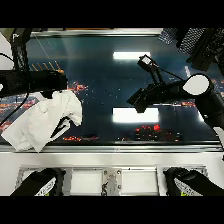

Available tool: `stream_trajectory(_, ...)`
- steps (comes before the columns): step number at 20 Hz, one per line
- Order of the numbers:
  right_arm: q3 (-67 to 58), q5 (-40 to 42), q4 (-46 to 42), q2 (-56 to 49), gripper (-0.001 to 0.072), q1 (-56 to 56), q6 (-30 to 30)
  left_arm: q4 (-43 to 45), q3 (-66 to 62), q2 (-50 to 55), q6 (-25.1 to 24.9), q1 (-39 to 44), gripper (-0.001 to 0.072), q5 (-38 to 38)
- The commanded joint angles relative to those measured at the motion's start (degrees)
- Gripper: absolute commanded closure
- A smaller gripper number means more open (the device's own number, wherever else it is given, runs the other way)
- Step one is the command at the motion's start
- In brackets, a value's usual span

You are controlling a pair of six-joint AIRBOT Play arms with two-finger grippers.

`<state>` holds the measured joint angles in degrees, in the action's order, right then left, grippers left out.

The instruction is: Fold the clothes and pants, and hang the long-sleeved shirts on hangers.

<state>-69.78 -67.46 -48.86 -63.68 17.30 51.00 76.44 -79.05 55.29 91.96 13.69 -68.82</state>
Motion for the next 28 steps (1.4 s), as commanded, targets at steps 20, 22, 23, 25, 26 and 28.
stream_trajectory(20, 0.02, -0.02, 0.02, -0.04, 0.0694, 0.04, 0.0, 2.8, 0.04, 0.81, -0.24, -3.23, 0.0211, 3.87)
stream_trajectory(22, 0.02, -0.02, 0.02, -0.04, 0.0694, 0.04, 0.0, 5.75, 1.03, 2.99, -0.2, -6.36, -0.0013, 3.23)
stream_trajectory(23, 0.02, -0.02, 0.0, -0.04, 0.0694, 0.04, 0.02, 6.99, 2.23, 4.42, -0.2, -7.85, -0.0013, 2.75)
stream_trajectory(25, 0.02, -0.02, 0.0, -0.04, 0.0694, 0.04, 0.0, 8.04, 6.19, 8.26, 0.02, -10.99, -0.0013, 3.08)
stream_trajectory(26, 0.02, -0.02, 0.0, -0.04, 0.0694, 0.04, 0.0, 8.04, 8.52, 10.54, 0.04, -12.28, -0.0013, 4.26)
stream_trajectory(28, 0.02, -0.02, 0.0, -0.04, 0.0694, 0.04, 0.0, 8.0, 13.35, 16.06, 0.61, -14.08, -0.0013, 8.85)
